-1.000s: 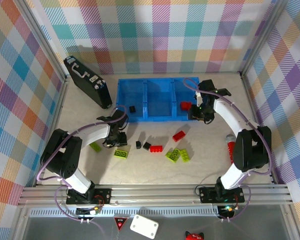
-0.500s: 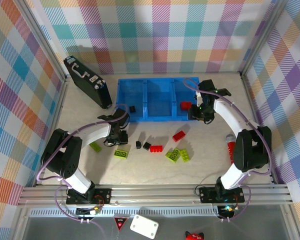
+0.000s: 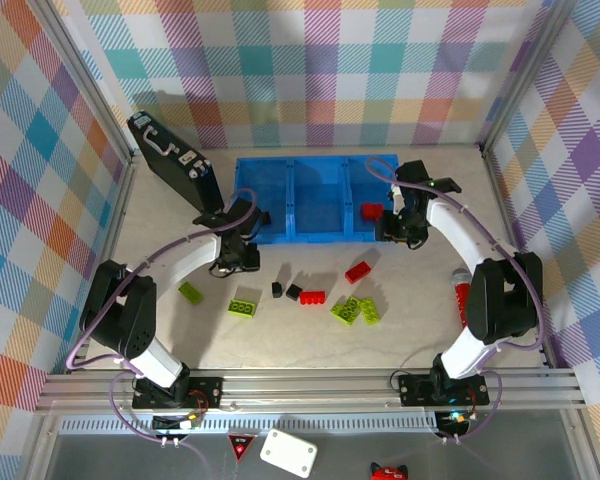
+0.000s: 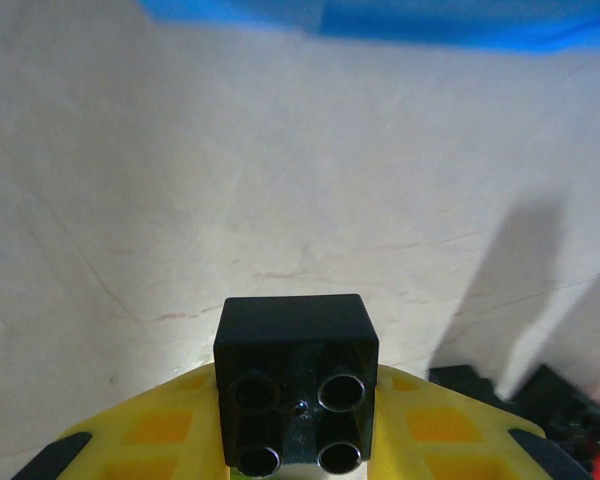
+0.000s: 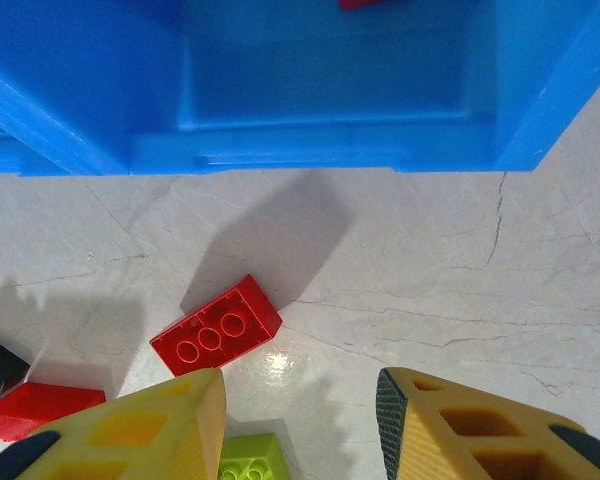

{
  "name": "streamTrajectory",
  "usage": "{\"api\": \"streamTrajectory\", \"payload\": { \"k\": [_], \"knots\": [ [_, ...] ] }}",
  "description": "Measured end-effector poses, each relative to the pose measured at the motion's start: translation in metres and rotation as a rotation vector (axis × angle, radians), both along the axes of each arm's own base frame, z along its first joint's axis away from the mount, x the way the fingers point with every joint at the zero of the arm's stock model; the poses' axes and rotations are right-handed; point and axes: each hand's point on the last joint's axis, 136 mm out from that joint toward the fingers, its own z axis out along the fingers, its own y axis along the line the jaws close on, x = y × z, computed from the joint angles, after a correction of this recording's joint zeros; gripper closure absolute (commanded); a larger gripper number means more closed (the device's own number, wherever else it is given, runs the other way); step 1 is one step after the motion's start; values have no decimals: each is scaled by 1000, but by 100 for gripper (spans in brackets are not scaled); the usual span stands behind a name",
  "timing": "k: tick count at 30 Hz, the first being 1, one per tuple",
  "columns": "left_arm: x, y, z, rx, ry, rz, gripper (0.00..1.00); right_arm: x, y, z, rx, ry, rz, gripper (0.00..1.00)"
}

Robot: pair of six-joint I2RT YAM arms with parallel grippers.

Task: Sort the legos into containers by color
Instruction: Pick up the lego from the center of the table, then place the lego in the container.

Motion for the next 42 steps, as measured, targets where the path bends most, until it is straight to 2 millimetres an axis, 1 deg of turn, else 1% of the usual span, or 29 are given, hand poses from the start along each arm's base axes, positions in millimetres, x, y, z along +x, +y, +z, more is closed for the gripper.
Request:
{"api": "streamTrajectory", "payload": {
  "k": [4,6,9,11,16,18,20,24,28,31,32,36,39,42],
  "knots": [
    [23,-9,29,-12,-71,-17,71,-3,-1,0,-1,2,-1,54],
    [39,-14,41,-8,-102,-23,71,-3,-1,2,-2,-6,-2,54],
    [62,-22,47,7,-131,-32,71,-4,-2,4,-4,-13,-3,54],
    [76,-27,47,14,-140,-35,71,-6,-4,4,-9,-13,-4,54],
    [113,-35,42,45,-153,-47,71,-10,-6,1,-16,-6,-6,54],
    [131,-39,40,53,-165,-49,72,-11,-7,2,-21,-8,-7,54],
    [147,-38,36,61,-173,-44,72,-12,-8,2,-26,-13,-9,54],
    [175,-27,23,69,-177,-16,72,-18,-11,2,-32,-11,-11,54],
    [199,-12,1,63,-170,27,73,-24,-13,-2,-38,0,-15,54],
    [210,-5,-16,68,-155,46,73,-29,-15,-8,-44,20,-18,54],
    [213,-5,-15,66,-159,49,73,-31,-15,-10,-46,25,-18,54],
    [230,-14,-10,31,-203,45,72,-34,-16,-13,-48,36,-19,54],
    [236,-18,-16,16,-209,41,72,-34,-16,-10,-45,29,-22,54],
    [237,-19,-25,17,-197,39,70,-34,-16,-8,-43,21,-26,54]
  ]
}}
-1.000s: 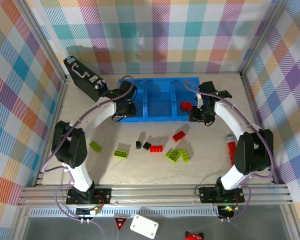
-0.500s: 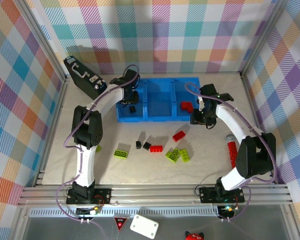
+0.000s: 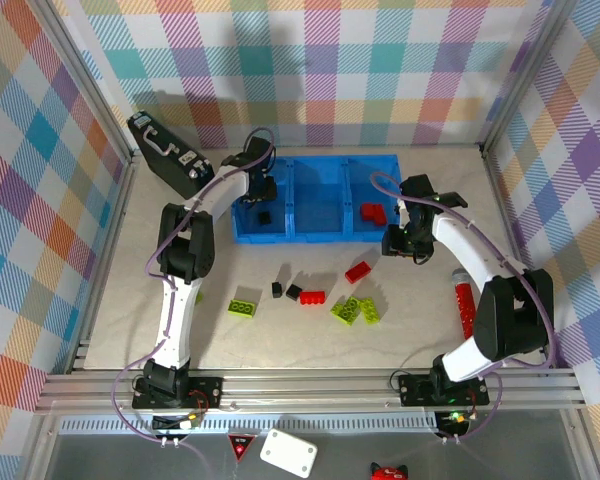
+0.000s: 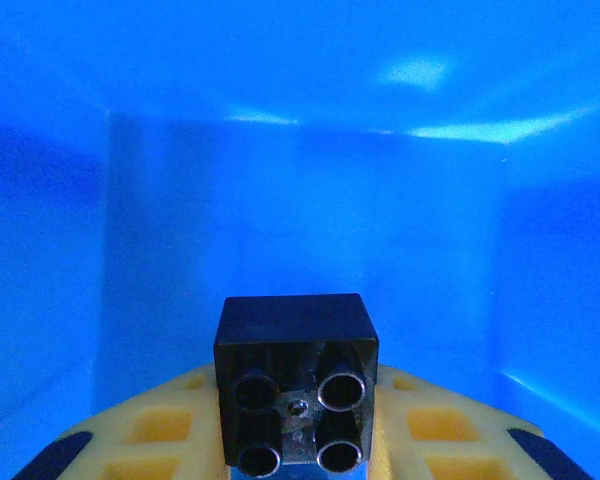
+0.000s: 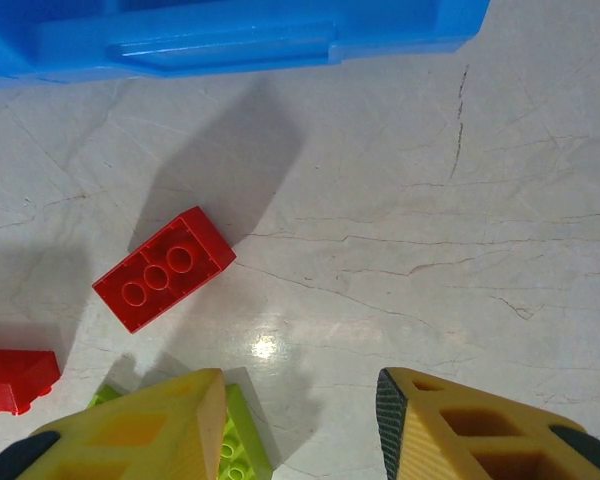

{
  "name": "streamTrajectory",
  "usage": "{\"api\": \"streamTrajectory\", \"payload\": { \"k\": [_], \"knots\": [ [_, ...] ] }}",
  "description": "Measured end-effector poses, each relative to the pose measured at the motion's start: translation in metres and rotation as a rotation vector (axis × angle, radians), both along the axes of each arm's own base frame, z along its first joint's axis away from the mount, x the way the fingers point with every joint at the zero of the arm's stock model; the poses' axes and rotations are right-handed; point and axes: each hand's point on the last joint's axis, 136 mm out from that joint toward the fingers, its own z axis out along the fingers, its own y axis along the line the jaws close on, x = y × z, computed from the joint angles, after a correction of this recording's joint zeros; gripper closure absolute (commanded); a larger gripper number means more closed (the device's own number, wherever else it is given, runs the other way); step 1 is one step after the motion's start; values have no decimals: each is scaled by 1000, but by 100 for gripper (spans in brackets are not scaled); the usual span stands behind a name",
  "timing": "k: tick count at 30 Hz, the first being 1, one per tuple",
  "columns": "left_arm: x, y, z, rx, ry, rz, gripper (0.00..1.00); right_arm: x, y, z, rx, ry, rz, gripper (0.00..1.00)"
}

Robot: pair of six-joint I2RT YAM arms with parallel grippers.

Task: Sort the legos into containers by color
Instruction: Place the lego in the container.

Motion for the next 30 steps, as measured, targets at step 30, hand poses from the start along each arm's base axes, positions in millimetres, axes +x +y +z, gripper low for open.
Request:
{"api": "streamTrajectory", "payload": {
  "k": [30],
  "knots": [
    [-19,-8,9,-28,19,-24,59,-1,2,10,21,-27,-7,54]
  ]
}}
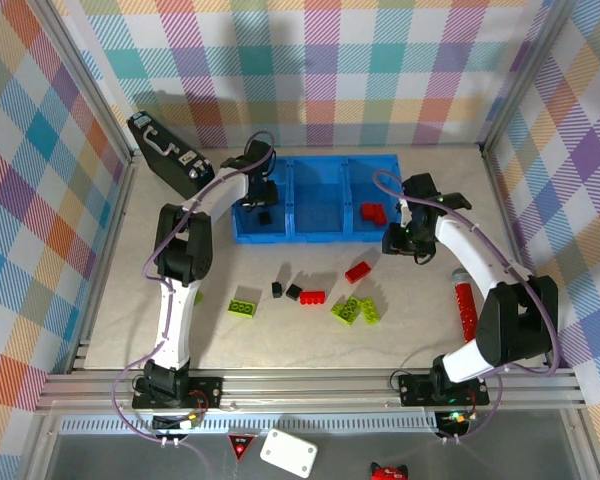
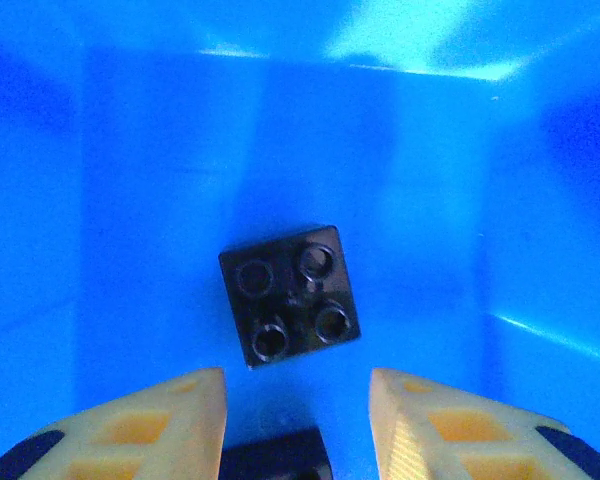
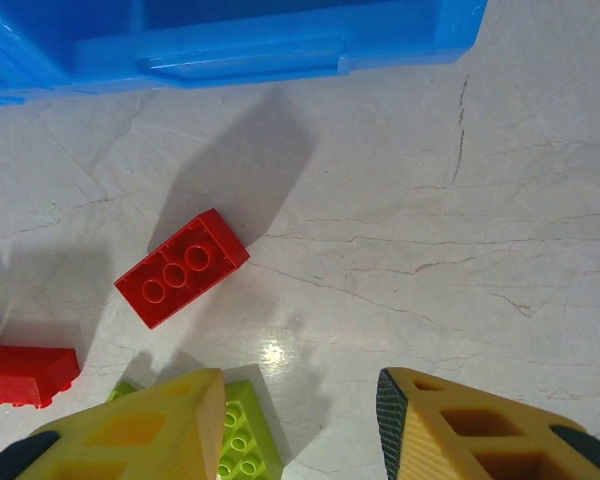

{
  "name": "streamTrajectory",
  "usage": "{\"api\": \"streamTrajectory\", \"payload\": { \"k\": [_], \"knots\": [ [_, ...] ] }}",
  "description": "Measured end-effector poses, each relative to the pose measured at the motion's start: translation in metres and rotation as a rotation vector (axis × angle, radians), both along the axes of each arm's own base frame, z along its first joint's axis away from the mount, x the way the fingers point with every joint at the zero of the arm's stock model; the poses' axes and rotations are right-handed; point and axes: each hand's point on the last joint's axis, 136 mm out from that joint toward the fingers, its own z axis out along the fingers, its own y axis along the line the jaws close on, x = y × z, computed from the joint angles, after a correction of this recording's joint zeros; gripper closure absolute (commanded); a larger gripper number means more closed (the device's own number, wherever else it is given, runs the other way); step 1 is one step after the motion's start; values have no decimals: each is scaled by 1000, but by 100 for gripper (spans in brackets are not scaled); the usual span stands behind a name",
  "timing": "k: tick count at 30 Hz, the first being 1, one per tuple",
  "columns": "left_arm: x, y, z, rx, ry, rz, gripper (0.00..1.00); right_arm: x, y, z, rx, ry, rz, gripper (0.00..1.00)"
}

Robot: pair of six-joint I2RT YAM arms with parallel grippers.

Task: Sort the legos into containers by color
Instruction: Place the lego in the container, then pick up the lego from the center of the table.

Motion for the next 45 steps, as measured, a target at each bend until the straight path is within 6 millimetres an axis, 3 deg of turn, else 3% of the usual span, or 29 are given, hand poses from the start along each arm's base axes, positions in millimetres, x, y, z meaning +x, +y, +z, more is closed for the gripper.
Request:
{"api": "streamTrajectory", "payload": {
  "k": [9,13,23,28,35,41,45],
  "knots": [
    [-26,6,72,-39,-93,-24,60,-6,10,-3,-1,8,33,54],
    [-51,14,86,-41,-97,-39,61,-12,16,-6,-3,20,55,54],
    [-124,32,81,-49,-20,-83,60,-21,30,-12,-2,35,90,52],
    [-154,46,88,-70,-1,-104,60,-21,40,-18,9,21,153,50],
    [-172,83,94,-37,2,-104,60,-13,52,-36,-25,11,264,45],
    [-184,102,73,17,38,-121,60,-11,61,-49,-69,17,347,42],
    [-183,115,66,32,40,-92,59,-11,67,-59,-94,33,385,34]
  ]
}}
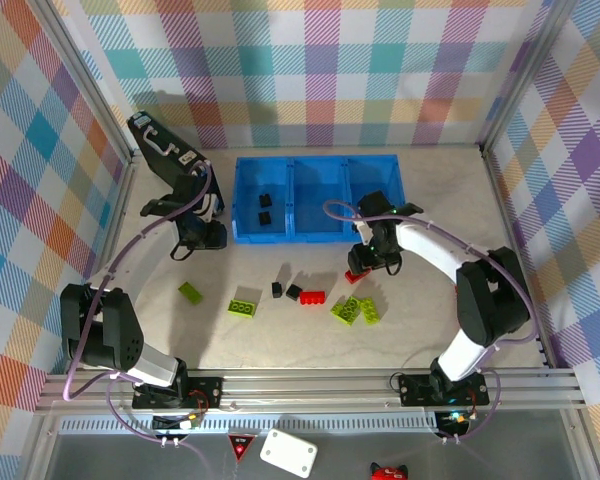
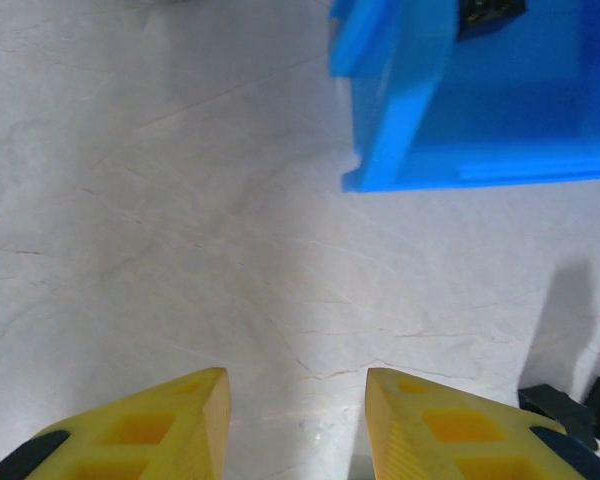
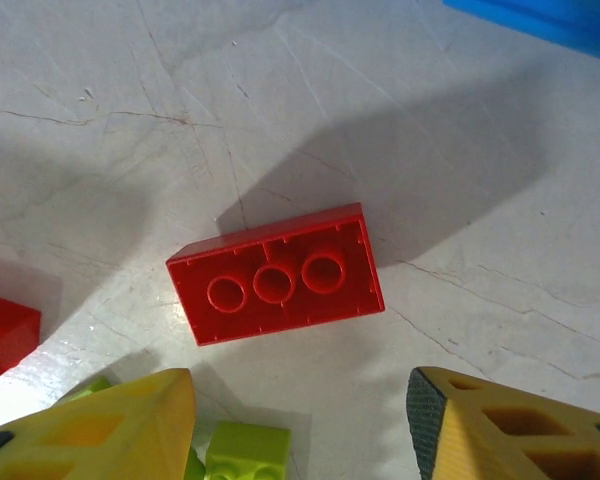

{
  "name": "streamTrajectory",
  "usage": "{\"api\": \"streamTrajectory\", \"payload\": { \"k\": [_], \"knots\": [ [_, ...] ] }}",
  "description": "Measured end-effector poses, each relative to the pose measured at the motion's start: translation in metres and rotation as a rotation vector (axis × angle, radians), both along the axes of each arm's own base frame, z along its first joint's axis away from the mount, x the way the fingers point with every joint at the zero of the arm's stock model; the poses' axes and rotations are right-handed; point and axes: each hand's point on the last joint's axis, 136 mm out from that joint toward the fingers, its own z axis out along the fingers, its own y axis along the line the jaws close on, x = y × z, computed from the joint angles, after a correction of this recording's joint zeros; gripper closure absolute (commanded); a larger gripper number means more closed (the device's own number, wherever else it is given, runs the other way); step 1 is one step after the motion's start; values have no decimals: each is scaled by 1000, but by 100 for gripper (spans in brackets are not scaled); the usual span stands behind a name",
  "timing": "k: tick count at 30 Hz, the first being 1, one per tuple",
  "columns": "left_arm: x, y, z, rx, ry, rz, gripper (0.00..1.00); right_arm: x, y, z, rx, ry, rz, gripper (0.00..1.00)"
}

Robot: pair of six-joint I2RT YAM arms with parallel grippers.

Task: Sort the legos into containers by color
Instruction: Pick up the lego from the center of the table.

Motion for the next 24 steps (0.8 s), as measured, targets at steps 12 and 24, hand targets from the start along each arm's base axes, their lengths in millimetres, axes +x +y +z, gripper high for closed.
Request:
{"api": "streamTrajectory", "payload": {
  "k": [12,24],
  "knots": [
    [7,5,2,-4,-25,18,59,5,15,-11,-50,5,78,14],
    [10,5,4,-6,-40,18,59,13,18,-21,-108,12,119,13]
  ]
}}
